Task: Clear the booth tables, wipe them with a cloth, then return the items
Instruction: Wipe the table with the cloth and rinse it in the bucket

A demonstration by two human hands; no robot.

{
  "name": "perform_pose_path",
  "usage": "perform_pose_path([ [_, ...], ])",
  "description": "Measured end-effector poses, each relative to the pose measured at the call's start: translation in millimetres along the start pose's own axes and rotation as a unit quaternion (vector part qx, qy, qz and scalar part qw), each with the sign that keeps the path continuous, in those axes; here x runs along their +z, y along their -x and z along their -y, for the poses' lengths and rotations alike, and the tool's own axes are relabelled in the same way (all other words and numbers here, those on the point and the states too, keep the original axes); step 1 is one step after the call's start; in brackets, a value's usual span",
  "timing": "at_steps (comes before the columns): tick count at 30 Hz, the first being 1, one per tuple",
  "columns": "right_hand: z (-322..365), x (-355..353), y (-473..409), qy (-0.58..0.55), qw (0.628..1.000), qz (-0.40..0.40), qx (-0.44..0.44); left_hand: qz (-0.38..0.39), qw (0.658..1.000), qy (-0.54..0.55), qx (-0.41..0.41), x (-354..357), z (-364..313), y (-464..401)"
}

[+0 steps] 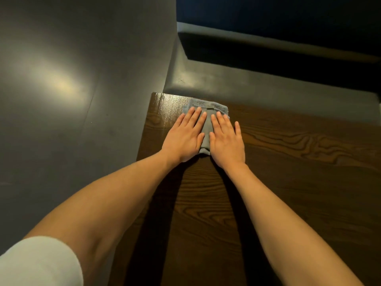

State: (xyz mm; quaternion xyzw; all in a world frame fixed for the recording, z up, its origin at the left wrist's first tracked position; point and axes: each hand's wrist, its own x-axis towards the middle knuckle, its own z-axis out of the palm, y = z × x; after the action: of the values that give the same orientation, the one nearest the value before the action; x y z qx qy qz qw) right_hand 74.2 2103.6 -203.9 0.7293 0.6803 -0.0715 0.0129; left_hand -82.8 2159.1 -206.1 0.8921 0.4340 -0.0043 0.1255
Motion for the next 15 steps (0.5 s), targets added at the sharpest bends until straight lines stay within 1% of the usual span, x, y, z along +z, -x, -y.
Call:
perform_pose_path([
  [6,-9,-4,-34,0.011,1.0,0.004,0.0,-0.005,1.0,-0.005,-0.016,-5,8,-36],
  [15,-41,-8,-30,0.002,1.0,-0.005,-0.014,0.004,1.0,-0.013,-0.014,-2,-15,-48],
])
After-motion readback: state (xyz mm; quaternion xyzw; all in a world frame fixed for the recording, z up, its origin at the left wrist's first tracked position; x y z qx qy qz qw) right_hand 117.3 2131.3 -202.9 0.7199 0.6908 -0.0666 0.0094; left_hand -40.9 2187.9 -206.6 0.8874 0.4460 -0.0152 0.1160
